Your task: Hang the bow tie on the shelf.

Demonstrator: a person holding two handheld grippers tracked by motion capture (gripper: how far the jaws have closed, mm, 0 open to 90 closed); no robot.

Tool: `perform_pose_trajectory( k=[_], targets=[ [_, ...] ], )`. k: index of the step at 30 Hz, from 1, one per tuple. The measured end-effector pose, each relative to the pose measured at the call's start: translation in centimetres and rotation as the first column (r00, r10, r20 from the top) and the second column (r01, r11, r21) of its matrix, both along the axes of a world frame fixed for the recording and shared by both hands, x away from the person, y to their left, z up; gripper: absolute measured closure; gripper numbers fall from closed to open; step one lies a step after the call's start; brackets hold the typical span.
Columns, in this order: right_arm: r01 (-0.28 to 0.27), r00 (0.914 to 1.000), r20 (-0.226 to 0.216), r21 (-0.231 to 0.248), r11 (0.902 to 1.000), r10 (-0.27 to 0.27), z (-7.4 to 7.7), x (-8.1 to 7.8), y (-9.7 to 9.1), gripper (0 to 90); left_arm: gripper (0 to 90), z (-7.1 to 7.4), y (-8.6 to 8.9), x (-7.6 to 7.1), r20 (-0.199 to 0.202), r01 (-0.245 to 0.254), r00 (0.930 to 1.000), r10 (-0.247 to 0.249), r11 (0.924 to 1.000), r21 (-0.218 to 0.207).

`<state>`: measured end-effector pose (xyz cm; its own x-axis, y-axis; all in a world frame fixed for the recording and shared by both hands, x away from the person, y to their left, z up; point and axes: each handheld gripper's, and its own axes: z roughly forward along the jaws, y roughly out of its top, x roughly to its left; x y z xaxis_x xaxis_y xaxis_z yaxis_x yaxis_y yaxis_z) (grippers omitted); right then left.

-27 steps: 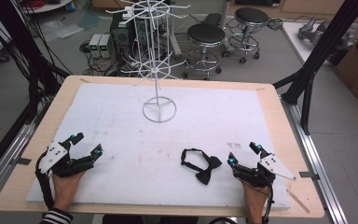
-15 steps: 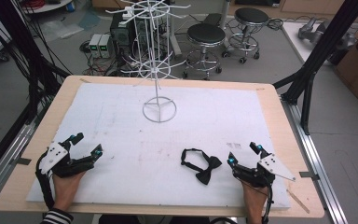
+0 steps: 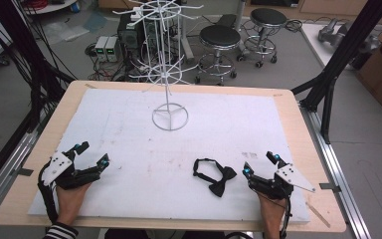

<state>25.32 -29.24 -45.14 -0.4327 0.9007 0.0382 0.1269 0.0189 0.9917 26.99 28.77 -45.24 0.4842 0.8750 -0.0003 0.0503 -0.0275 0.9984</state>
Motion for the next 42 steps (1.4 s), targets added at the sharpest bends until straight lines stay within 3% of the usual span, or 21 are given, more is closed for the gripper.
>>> perform_pose_trajectory(
  k=[7, 13, 24, 30, 31, 33, 35, 36, 37, 38, 39, 40, 41, 42],
  targets=[
    [-0.025, 0.9987, -0.046, -0.023, 0.9994, 0.024, 0.2, 0.3, 0.2, 9.4, 15.6, 0.0, 0.0, 0.0, 0.0, 0.001, 1.0, -0.001, 1.0, 0.002],
    [-0.042, 0.9966, -0.071, -0.013, 0.999, 0.041, 0.8, 0.3, 0.2, 9.4, 15.6, 0.0, 0.0, 0.0, -0.001, 0.001, 1.0, -0.001, 1.0, 0.004],
    [-0.125, 0.9848, -0.13, -0.078, 0.9891, 0.115, 2.9, 0.8, 1.4, 9.4, 15.6, 0.0, 0.0, 0.0, 0.0, -0.005, 1.0, 0.005, 1.0, 0.002],
    [-0.209, 0.9665, -0.178, -0.127, 0.9696, 0.185, 4.2, 1.3, 2.6, 9.4, 15.6, 0.0, 0.0, 0.0, 0.001, -0.005, 1.0, 0.005, 1.0, 0.001],
    [-0.209, 0.9665, -0.178, -0.127, 0.9696, 0.185, 4.2, 1.3, 2.6, 9.4, 15.6, 0.0, 0.0, 0.0, 0.001, -0.005, 1.0, 0.005, 1.0, 0.001],
    [-0.254, 0.9519, -0.214, -0.148, 0.9559, 0.219, 4.7, 1.7, 3.2, 9.4, 15.6, 0.0, 0.0, 0.0, 0.001, -0.005, 1.0, 0.005, 1.0, 0.0],
    [-0.279, 0.9426, -0.236, -0.168, 0.9454, 0.236, 5.1, 2.0, 3.6, 9.5, 15.6, 0.0, 0.0, 0.0, 0.001, -0.005, 1.0, 0.005, 1.0, 0.0],
    [-0.279, 0.9426, -0.236, -0.168, 0.9454, 0.236, 5.1, 2.0, 3.6, 9.5, 15.6, 0.0, 0.0, 0.0, 0.001, -0.005, 1.0, 0.005, 1.0, 0.0],
    [-0.318, 0.9255, -0.268, -0.166, 0.9335, 0.267, 5.3, 2.4, 3.9, 9.5, 15.6, 0.0, 0.0, 0.0, 0.001, -0.006, 1.0, 0.006, 1.0, -0.001],
    [-0.318, 0.9255, -0.268, -0.166, 0.9335, 0.267, 5.3, 2.4, 3.9, 9.5, 15.6, 0.0, 0.0, 0.0, 0.001, -0.006, 1.0, 0.006, 1.0, -0.001],
    [-0.343, 0.9084, -0.31, -0.171, 0.9237, 0.28, 5.5, 2.7, 4.3, 9.5, 15.6, 0.0, 0.0, 0.0, 0.0, -0.005, 1.0, 0.005, 1.0, -0.001],
    [-0.343, 0.9084, -0.31, -0.171, 0.9237, 0.28, 5.5, 2.7, 4.3, 9.5, 15.6, 0.0, 0.0, 0.0, 0.0, -0.005, 1.0, 0.005, 1.0, -0.001],
    [-0.361, 0.8947, -0.344, -0.181, 0.9149, 0.284, 5.5, 3.1, 4.8, 9.5, 15.6, 0.0, 0.0, 0.0, -0.001, -0.005, 1.0, 0.005, 1.0, -0.001],
    [-0.361, 0.8947, -0.344, -0.181, 0.9149, 0.284, 5.5, 3.1, 4.8, 9.5, 15.6, 0.0, 0.0, 0.0, -0.001, -0.005, 1.0, 0.005, 1.0, -0.001]
  ],
)
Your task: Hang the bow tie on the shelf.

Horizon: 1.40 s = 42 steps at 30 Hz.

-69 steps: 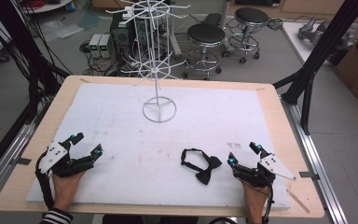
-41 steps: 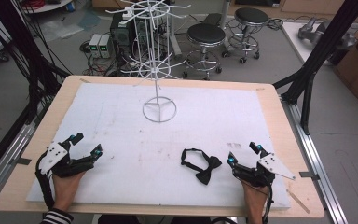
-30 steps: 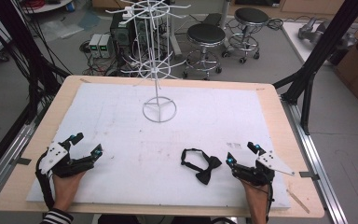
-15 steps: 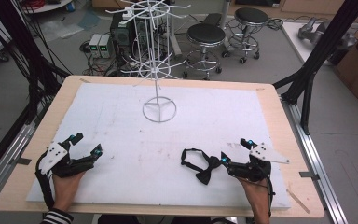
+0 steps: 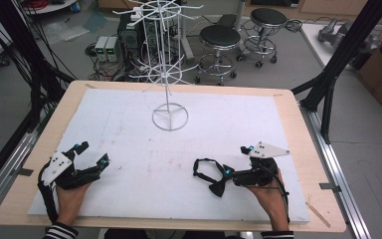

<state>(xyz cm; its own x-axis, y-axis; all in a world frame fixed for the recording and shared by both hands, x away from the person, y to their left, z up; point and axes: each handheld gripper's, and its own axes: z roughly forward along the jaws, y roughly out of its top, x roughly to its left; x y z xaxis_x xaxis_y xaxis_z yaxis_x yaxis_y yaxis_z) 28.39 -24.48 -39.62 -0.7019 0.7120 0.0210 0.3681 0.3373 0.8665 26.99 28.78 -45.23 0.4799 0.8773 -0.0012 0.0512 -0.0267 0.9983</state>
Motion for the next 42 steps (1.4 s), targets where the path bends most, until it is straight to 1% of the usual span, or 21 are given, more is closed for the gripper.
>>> perform_pose_trajectory(
  k=[1, 2, 3, 4, 5, 7, 8, 9, 10, 11, 13, 14, 15, 19, 24, 26, 28, 31, 34, 37, 42],
  targets=[
    [-0.014, 0.9996, -0.023, -0.004, 0.9999, 0.014, 0.0, 0.3, 0.2, 12.6, 15.6, 0.0, 0.0, 0.0, -0.002, 0.001, 1.0, -0.001, 1.0, 0.001],
    [-0.014, 0.9996, -0.023, -0.004, 0.9999, 0.014, 0.0, 0.3, 0.2, 12.6, 15.6, 0.0, 0.0, 0.0, -0.003, 0.0, 1.0, 0.0, 1.0, 0.001],
    [-0.027, 0.9988, -0.041, -0.015, 0.9995, 0.026, 0.0, 0.5, 0.4, 17.0, 15.6, 0.0, 0.0, 0.0, -0.003, 0.0, 1.0, 0.0, 1.0, 0.002],
    [-0.027, 0.9988, -0.041, -0.015, 0.9995, 0.026, 0.0, 0.5, 0.4, 17.0, 15.6, 0.0, 0.0, 0.0, -0.003, 0.0, 1.0, 0.0, 1.0, 0.002],
    [-0.025, 0.9978, -0.061, -0.035, 0.9991, 0.023, 0.0, 0.8, 0.7, 17.1, 15.6, 0.0, 0.0, 0.0, -0.003, 0.0, 1.0, 0.0, 1.0, 0.002],
    [-0.033, 0.9959, -0.086, -0.051, 0.9981, 0.029, -0.1, 1.1, 1.0, 18.8, 15.6, 0.0, 0.0, 0.0, -0.003, 0.0, 1.0, 0.0, 1.0, 0.002],
    [-0.033, 0.9959, -0.086, -0.051, 0.9981, 0.029, -0.1, 1.1, 1.0, 18.8, 15.6, 0.0, 0.0, 0.0, -0.003, 0.0, 1.0, 0.0, 1.0, 0.002],
    [-0.047, 0.9943, -0.099, -0.074, 0.9962, 0.039, -0.1, 1.3, 1.4, 22.7, 15.6, 0.0, 0.0, 0.0, -0.003, 0.001, 1.0, -0.001, 1.0, 0.002],
    [-0.047, 0.9943, -0.099, -0.074, 0.9962, 0.039, -0.1, 1.3, 1.4, 22.7, 15.6, 0.0, 0.0, 0.0, -0.003, 0.001, 1.0, -0.001, 1.0, 0.002],
    [-0.058, 0.9919, -0.119, -0.101, 0.9932, 0.046, -0.1, 1.5, 1.7, 24.4, 15.6, 0.0, 0.0, 0.0, -0.004, 0.001, 1.0, -0.001, 1.0, 0.004],
    [-0.065, 0.9882, -0.146, -0.133, 0.9889, 0.046, -0.1, 1.8, 2.1, 26.9, 15.6, 0.0, 0.0, 0.0, -0.005, 0.001, 1.0, -0.001, 1.0, 0.005],
    [-0.065, 0.9882, -0.146, -0.133, 0.9889, 0.046, -0.1, 1.8, 2.1, 26.9, 15.6, 0.0, 0.0, 0.0, -0.005, 0.002, 1.0, -0.002, 1.0, 0.008],
    [-0.076, 0.9851, -0.165, -0.154, 0.9852, 0.05, -0.2, 2.0, 2.5, 26.9, 15.6, 0.0, 0.0, 0.0, -0.006, 0.002, 1.0, -0.002, 1.0, 0.008],
    [-0.084, 0.9841, -0.169, -0.172, 0.9815, 0.055, -0.2, 2.3, 2.9, 26.9, 15.6, 0.0, 0.0, 0.1, -0.005, 0.002, 1.0, -0.002, 1.0, 0.004],
    [-0.103, 0.9798, -0.19, -0.222, 0.9696, 0.061, -0.3, 2.7, 3.5, 27.5, 15.6, 0.0, 0.0, 0.1, -0.007, 0.002, 1.0, -0.002, 1.0, 0.004],
    [-0.105, 0.9788, -0.196, -0.229, 0.9677, 0.06, -0.4, 2.8, 3.5, 30.9, 15.6, 0.0, -0.1, 0.1, -0.007, 0.004, 1.0, -0.004, 1.0, 0.004],
    [-0.118, 0.976, -0.207, -0.247, 0.9618, 0.066, -0.4, 2.9, 3.7, 32.1, 15.6, 0.0, 0.0, 0.1, -0.009, 0.005, 0.9999, -0.005, 1.0, 0.007],
    [-0.129, 0.9736, -0.217, -0.267, 0.955, 0.07, -0.6, 3.1, 3.9, 37.6, 15.6, 0.0, 0.0, 0.1, -0.008, 0.002, 1.0, -0.002, 1.0, 0.003],
    [-0.138, 0.9715, -0.227, -0.301, 0.9435, 0.07, -0.9, 3.2, 4.2, 40.9, 15.6, 0.0, 0.0, 0.1, -0.009, 0.005, 0.9999, -0.005, 1.0, 0.006],
    [-0.141, 0.9668, -0.249, -0.325, 0.9352, 0.06, -1.2, 3.4, 4.4, 44.6, 15.6, 0.0, 0.0, 0.1, -0.009, 0.002, 1.0, -0.002, 1.0, 0.003],
    [-0.149, 0.9634, -0.263, -0.361, 0.9205, 0.052, -1.4, 3.5, 4.8, 50.0, 15.6, 0.0, 0.0, 0.1, -0.011, 0.004, 0.9999, -0.004, 1.0, 0.002]
  ],
)
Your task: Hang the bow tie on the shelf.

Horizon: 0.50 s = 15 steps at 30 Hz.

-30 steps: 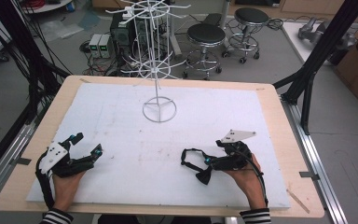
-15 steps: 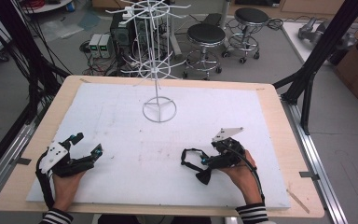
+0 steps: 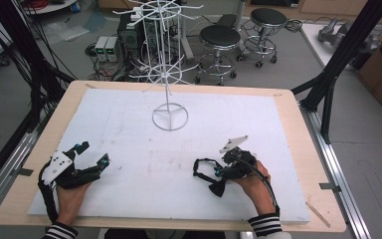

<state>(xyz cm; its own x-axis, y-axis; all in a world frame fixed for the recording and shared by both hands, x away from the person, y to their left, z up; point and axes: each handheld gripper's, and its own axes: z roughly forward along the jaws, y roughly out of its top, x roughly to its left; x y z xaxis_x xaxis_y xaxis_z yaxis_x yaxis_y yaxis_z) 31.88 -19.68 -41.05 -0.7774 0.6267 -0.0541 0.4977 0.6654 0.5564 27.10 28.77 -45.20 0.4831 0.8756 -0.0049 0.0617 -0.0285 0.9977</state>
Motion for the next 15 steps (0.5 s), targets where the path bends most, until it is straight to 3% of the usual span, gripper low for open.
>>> perform_pose_trajectory(
  k=[3, 15],
  targets=[
    [-0.006, 0.9999, 0.011, -0.03, 0.9995, 0.006, -0.06, 0.01, 0.12, 53.9, 15.6, 0.0, 0.02, 0.0, -0.001, 0.001, 1.0, -0.001, 1.0, -0.001],
    [-0.015, 0.9998, -0.015, -0.07, 0.9975, 0.014, -0.34, 0.3, 0.73, 59.9, 15.6, 0.0, 0.02, 0.01, -0.002, 0.0, 1.0, 0.0, 1.0, 0.0]
  ],
)
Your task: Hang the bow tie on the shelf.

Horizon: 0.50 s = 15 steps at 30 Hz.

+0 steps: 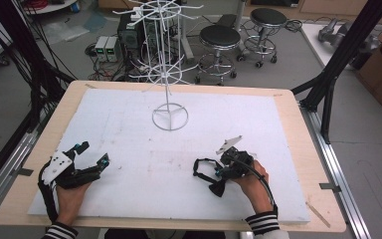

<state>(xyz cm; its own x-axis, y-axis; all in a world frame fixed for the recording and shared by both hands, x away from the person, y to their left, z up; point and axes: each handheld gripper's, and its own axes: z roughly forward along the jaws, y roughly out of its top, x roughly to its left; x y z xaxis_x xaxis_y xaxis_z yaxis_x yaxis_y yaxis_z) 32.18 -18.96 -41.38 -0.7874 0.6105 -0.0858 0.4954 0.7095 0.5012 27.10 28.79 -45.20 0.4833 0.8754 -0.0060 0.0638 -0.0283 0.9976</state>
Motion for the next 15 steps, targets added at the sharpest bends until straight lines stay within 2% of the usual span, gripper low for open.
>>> perform_pose_trajectory(
  k=[6, 9, 15],
  targets=[
    [0.01, 0.9999, -0.01, -0.019, 0.9998, -0.01, -0.11, 0.14, 0.05, 66.5, 15.6, 0.0, 0.01, 0.01, -0.001, 0.0, 1.0, 0.0, 1.0, -0.001],
    [0.009, 0.9999, -0.01, -0.02, 0.9998, -0.009, -0.17, 0.25, 0.05, 66.5, 15.6, -0.01, 0.01, 0.02, -0.001, -0.001, 1.0, 0.001, 1.0, -0.002],
    [0.036, 0.9986, -0.038, -0.012, 0.9993, -0.036, -0.34, 0.49, -0.05, 65.1, 15.6, 0.0, 0.02, 0.02, -0.003, 0.0, 1.0, 0.0, 1.0, -0.001]
  ],
)
